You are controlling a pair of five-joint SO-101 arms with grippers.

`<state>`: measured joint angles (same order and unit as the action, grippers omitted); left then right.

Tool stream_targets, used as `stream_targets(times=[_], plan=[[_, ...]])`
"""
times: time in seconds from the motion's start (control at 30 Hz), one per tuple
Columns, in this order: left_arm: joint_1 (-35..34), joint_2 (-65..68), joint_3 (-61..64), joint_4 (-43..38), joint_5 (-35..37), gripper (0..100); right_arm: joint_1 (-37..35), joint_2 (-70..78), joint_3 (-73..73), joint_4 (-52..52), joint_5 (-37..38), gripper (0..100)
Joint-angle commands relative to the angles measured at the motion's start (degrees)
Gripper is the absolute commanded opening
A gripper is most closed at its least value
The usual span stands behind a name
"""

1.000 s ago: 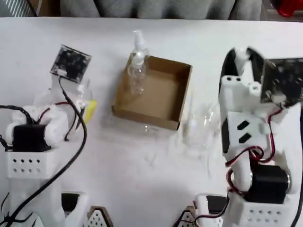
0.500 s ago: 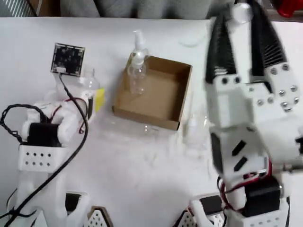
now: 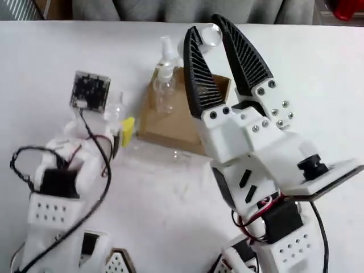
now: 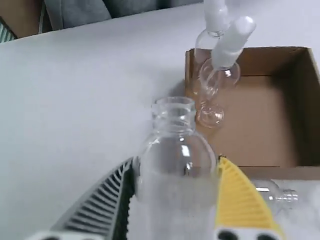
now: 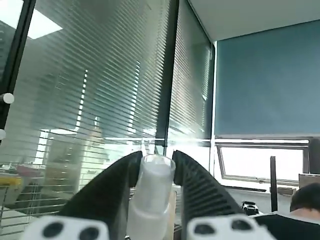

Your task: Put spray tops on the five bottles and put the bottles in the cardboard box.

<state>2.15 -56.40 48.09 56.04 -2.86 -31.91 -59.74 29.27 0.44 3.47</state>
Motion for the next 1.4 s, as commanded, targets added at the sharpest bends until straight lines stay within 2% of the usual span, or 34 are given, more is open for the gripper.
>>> stream_targets(times=[0.0, 0.2, 0.3, 0.63, 0.93, 1.13, 1.37], plan=[[3.5, -9.7, 4.7, -5.6, 0.5, 3, -0.4, -0.5, -0.2, -1.3, -0.3, 1.5], [3.6, -20.2, 15.6, -17.7, 0.7, 3, -0.5, -0.3, -0.2, 0.3, -0.4, 1.5], [3.7, -25.6, 19.4, -20.7, 0.7, 3, -0.5, -0.3, -0.2, 0.3, -0.4, 1.5], [3.8, -36.3, 23.5, -21.2, 0.8, 2, -6.8, 0.1, 1.8, 0.0, -0.3, 1.5], [3.8, -38.4, 25.1, -21.3, 0.8, 2, -7.9, 4.9, 1.8, -1.4, -0.4, 1.5], [7.1, -38.4, 30.3, -26.0, 0.3, 2, -7.9, 4.6, 1.8, -2.2, -0.4, 1.5], [7.7, -38.4, 30.9, -26.1, 0.2, 2, -7.9, 3.2, 1.7, 1.3, -0.1, 1.5]])
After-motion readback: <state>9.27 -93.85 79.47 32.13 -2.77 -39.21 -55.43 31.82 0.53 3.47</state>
